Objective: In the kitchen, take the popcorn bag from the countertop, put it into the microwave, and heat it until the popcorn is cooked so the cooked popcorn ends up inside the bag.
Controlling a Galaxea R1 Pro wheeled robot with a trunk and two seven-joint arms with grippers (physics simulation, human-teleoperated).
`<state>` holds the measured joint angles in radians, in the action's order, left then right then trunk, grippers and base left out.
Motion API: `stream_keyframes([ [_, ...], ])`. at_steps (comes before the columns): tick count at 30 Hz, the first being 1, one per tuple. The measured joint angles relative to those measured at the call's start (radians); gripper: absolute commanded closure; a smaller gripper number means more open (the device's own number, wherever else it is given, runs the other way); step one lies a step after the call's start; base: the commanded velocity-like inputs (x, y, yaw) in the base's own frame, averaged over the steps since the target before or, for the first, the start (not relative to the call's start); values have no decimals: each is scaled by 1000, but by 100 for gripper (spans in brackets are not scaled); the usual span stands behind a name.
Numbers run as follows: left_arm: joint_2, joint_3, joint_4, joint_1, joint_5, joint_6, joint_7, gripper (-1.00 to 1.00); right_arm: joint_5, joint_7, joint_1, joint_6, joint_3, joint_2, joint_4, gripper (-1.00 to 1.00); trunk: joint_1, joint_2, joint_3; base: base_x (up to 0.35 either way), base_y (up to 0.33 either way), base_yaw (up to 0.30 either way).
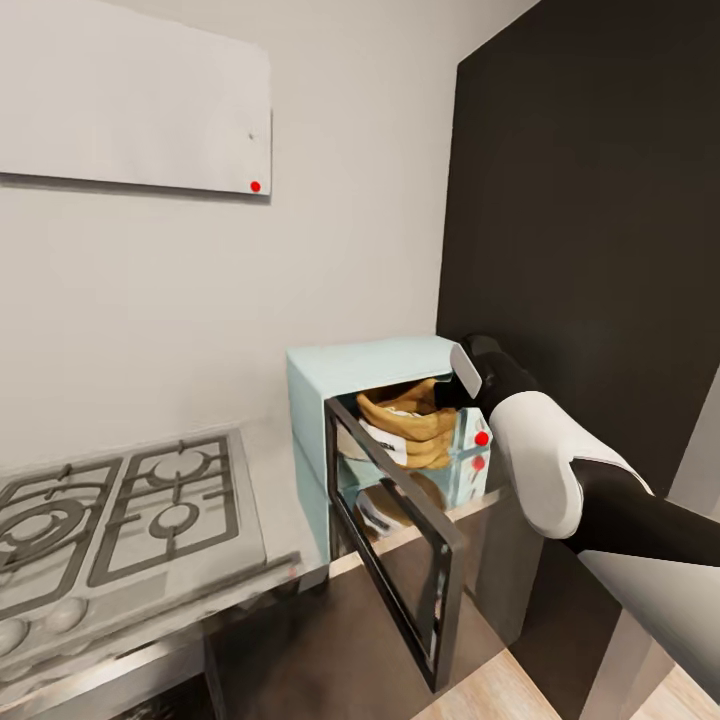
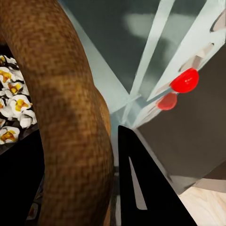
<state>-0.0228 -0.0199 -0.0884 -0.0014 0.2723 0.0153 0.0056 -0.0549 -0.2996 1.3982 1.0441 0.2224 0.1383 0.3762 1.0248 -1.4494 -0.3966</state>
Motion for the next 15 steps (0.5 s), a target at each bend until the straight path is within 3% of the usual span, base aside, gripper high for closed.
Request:
stream_keyframes([
  [15,0,0,-3,0,0,0,0,-100,-11,10,-2,0,-1,-1,1,100,0,0,0,13,7,0],
])
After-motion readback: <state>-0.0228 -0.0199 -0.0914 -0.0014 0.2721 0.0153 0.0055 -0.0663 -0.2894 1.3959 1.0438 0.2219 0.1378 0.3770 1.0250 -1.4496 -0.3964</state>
